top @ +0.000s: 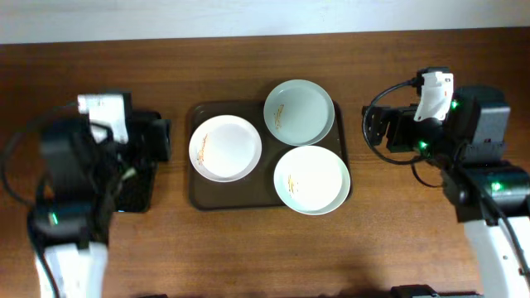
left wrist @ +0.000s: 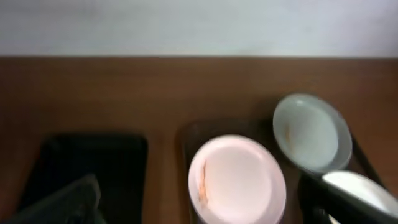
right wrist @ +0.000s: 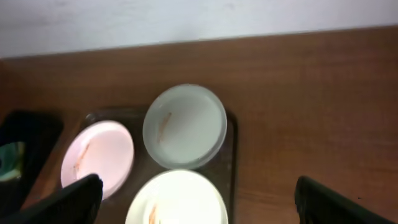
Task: Clean dirty plates on tray and stack at the side
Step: 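Move left gripper to the sponge and right gripper toward the plates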
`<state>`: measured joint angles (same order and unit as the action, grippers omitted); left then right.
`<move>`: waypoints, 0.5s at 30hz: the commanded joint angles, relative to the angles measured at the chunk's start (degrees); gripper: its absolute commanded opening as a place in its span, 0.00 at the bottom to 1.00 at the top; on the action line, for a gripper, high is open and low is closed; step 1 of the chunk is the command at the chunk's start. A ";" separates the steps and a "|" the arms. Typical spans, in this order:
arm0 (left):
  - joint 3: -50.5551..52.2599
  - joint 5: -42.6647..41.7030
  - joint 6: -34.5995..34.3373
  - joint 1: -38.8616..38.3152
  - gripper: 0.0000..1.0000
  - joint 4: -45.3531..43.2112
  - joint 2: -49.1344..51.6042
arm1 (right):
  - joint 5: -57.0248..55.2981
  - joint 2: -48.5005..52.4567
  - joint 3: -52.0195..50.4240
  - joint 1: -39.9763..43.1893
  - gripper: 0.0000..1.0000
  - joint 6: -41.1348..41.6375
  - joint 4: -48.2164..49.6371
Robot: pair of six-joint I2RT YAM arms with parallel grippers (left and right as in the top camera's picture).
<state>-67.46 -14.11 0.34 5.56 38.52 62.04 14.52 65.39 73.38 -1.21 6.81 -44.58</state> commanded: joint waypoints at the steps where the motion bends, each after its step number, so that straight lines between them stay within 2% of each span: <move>1: -14.82 -1.86 -0.15 -0.20 0.99 11.08 11.21 | -0.31 2.67 6.56 -0.35 0.98 -4.00 -4.28; 4: -22.88 -6.84 -0.15 -0.15 0.99 18.62 18.32 | -1.53 5.49 12.09 -0.33 0.98 -5.09 -9.16; 5: -23.30 -9.07 -0.13 -0.15 0.99 19.17 19.34 | -1.64 5.66 12.28 -0.33 0.98 -5.09 -8.24; 7: -23.28 -8.33 -0.11 -0.15 0.99 20.72 20.02 | -1.42 6.16 12.26 -0.33 0.98 -4.87 -7.67; 11: -23.28 -7.34 -0.13 -0.15 0.99 20.74 20.15 | 9.07 8.74 12.24 -0.33 0.98 -4.83 -5.51; 13: -23.28 -7.26 1.18 -0.15 0.99 21.62 20.15 | 10.38 11.21 12.24 -0.94 0.98 1.27 -3.80; 15: -23.28 -4.87 2.47 -0.15 0.99 21.81 20.50 | 6.45 15.04 12.24 -5.01 0.99 6.38 -2.99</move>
<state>-89.49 -20.43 0.84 5.56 60.16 82.15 21.87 76.77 84.23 -1.96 6.17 -48.23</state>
